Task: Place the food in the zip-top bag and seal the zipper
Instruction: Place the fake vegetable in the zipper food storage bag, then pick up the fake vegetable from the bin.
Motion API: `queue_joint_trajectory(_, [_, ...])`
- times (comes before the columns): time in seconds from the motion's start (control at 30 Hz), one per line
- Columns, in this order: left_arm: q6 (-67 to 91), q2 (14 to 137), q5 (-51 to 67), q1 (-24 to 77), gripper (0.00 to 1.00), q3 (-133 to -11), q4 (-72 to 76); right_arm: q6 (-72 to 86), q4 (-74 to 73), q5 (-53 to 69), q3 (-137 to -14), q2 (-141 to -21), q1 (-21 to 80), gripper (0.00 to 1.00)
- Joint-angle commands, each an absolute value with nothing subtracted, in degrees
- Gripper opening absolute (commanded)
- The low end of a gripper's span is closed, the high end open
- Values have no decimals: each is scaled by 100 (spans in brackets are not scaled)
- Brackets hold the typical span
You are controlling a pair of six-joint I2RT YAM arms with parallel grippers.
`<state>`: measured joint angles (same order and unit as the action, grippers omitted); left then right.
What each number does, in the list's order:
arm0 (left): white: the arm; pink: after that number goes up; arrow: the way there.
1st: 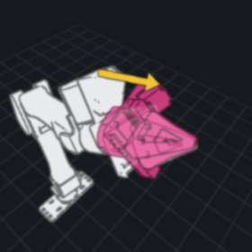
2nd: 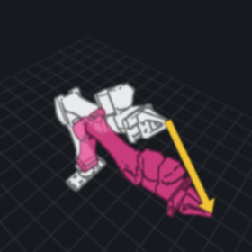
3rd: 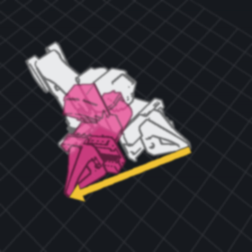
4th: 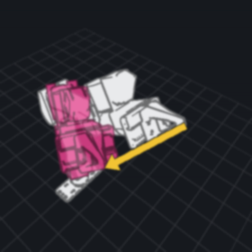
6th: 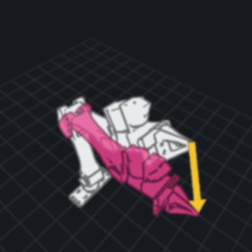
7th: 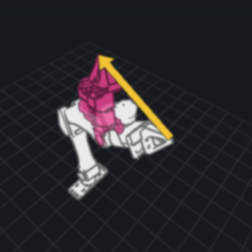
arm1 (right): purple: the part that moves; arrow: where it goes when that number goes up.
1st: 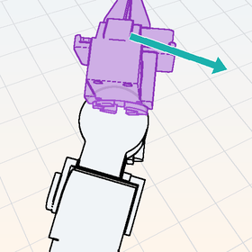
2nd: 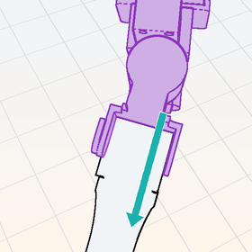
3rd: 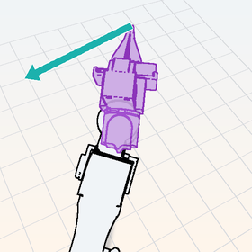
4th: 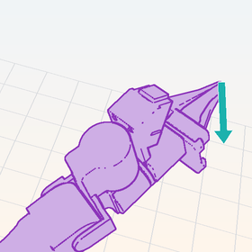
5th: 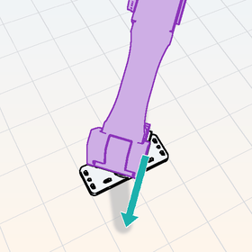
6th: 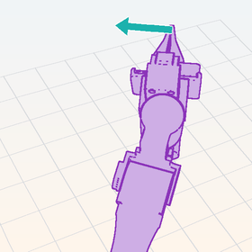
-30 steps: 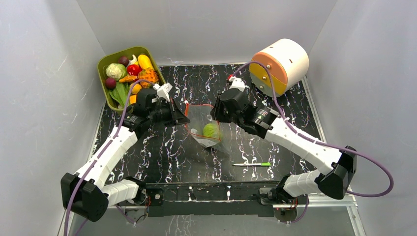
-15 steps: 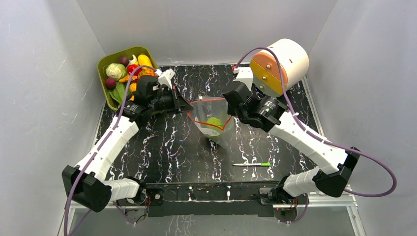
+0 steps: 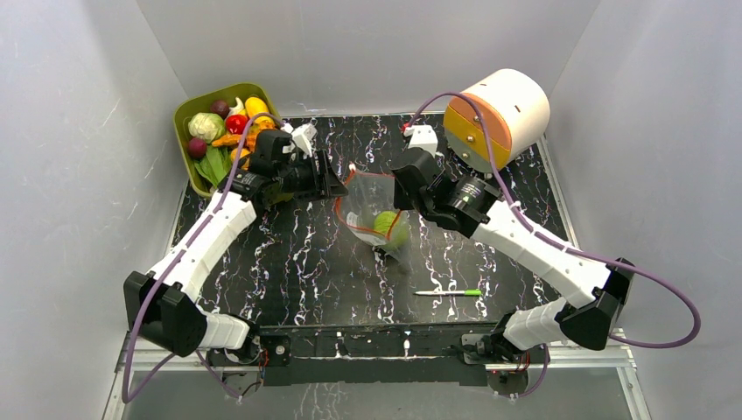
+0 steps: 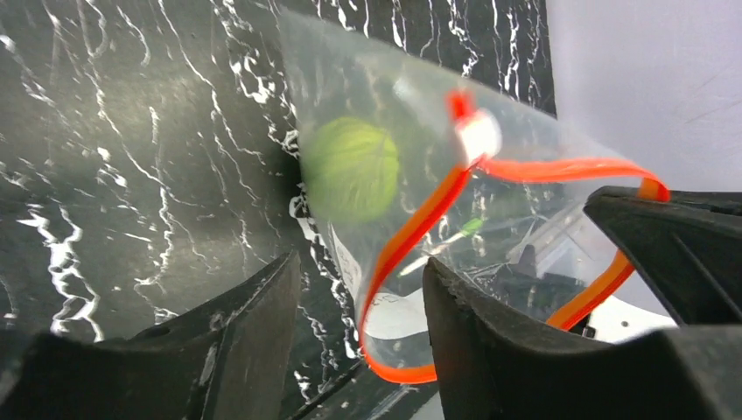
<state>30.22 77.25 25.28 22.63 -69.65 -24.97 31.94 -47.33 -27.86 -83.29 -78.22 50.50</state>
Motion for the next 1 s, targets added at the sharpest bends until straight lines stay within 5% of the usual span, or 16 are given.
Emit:
queue_joint_trajectory(0.0, [2862, 7408, 2035, 2232, 57, -7486, -3012, 3221, -3895, -2474, -8236, -7710, 5021, 0])
queue_joint_trajectory(0.33, [2754, 7375, 810, 2232, 98, -7957, -3682, 3393, -3157, -1919, -7736, -7536, 5026, 0])
queue_joint_trajectory(0.7, [1893, 8005, -1597, 2089, 99, -9308, -4694, 3146, -2818, -1274, -7471, -7368, 5023, 0])
queue_joint_trajectory(0.97, [1714, 8336, -1611, 1075, 89, -9187, -4395, 2875, -2928, -1200, -7523, -7216, 5027, 0])
